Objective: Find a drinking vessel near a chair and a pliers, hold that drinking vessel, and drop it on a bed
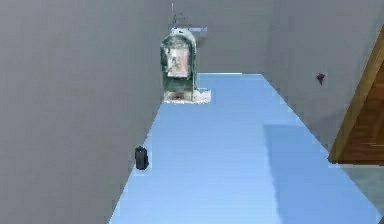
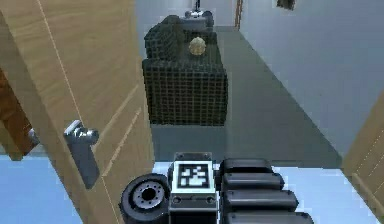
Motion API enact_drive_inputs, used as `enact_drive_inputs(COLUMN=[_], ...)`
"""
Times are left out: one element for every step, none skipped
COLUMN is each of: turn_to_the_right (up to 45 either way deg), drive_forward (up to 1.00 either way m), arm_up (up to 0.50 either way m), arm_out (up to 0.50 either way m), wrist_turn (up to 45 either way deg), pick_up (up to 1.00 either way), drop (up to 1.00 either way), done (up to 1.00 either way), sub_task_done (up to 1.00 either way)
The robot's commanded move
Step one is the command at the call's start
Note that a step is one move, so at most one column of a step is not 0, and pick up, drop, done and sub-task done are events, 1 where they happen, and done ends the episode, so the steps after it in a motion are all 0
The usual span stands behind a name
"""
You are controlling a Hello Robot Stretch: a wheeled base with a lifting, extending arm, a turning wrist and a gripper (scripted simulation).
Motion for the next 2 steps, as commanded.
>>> enact_drive_inputs(turn_to_the_right=[0.0,45.0], drive_forward=[0.70,0.00], arm_up=[0.00,0.00], arm_out=[0.00,0.00], wrist_turn=[0.0,0.0], pick_up=[0.00,0.00], drop=[0.00,0.00], done=[0.00,0.00], sub_task_done=[0.00,0.00])
